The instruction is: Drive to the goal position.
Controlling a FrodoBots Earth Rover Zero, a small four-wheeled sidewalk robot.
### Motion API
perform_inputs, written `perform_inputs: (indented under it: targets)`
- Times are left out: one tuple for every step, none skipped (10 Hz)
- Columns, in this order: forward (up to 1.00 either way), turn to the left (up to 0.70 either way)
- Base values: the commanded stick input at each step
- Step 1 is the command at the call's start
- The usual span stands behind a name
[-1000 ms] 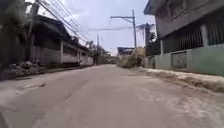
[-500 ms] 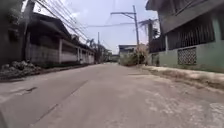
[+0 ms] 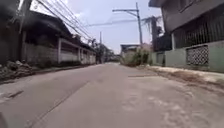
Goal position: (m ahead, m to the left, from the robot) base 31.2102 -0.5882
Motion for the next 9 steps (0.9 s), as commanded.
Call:
perform_inputs:
  targets:
    - [1.00,-0.33]
    - [1.00,-0.27]
    - [1.00,0.00]
    - [1.00,0.00]
    - [1.00,0.00]
    - [1.00,0.00]
    - [1.00,0.00]
    - [1.00,-0.12]
    - [1.00,-0.26]
